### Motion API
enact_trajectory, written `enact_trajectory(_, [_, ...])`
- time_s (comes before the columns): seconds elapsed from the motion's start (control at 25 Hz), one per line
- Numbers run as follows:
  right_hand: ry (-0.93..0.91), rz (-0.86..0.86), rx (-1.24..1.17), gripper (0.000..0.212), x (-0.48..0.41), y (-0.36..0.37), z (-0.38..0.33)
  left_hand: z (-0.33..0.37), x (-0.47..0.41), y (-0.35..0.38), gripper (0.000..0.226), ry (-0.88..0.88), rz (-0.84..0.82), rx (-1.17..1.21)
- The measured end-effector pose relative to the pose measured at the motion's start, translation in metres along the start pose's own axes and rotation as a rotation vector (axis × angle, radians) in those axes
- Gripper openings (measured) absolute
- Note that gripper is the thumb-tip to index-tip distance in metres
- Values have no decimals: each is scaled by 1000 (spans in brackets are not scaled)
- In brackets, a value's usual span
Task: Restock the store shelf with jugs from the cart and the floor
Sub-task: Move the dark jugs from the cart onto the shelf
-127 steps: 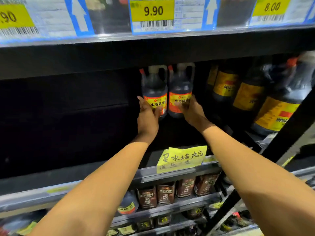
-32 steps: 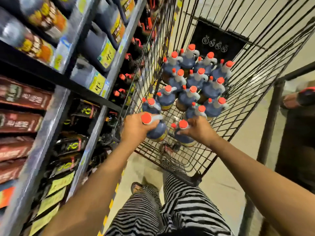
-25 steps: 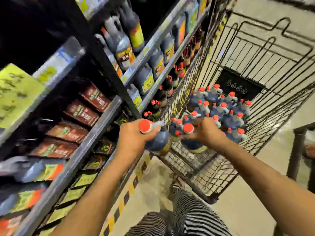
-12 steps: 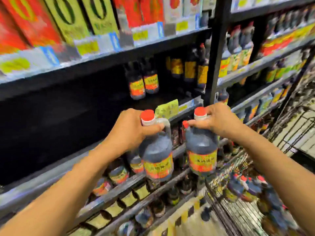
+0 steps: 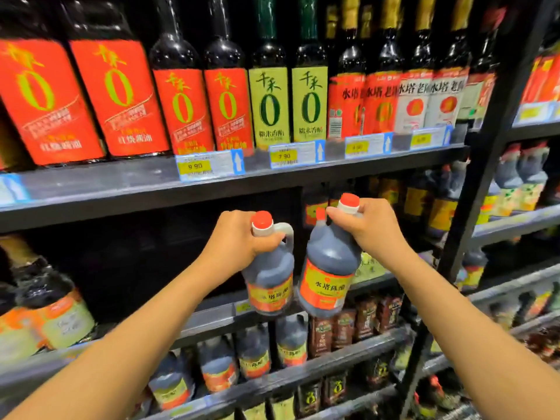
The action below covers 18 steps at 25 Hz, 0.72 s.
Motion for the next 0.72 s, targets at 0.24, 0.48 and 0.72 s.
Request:
enact_trajectory(0.24, [-122, 144, -32, 56, -29, 29, 5, -18, -19, -6, 28, 58, 187, 1])
enact_trajectory(0.48, [-191, 124, -38, 53, -51, 63, 20, -55, -43, 9, 45, -77, 183, -101])
enact_trajectory(0.72, [7, -229, -234, 32, -71, 113, 51, -97, -66, 14, 36, -302, 146, -89])
Point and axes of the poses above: each hand's wrist, its own x-axis away from the middle knuckle, its own y-axis out of the palm, z = x × y, the point moved 8 cm from there along -x, towards the middle knuckle, and after that the axes turned 15 degrees about x, right-handed, at the moved point
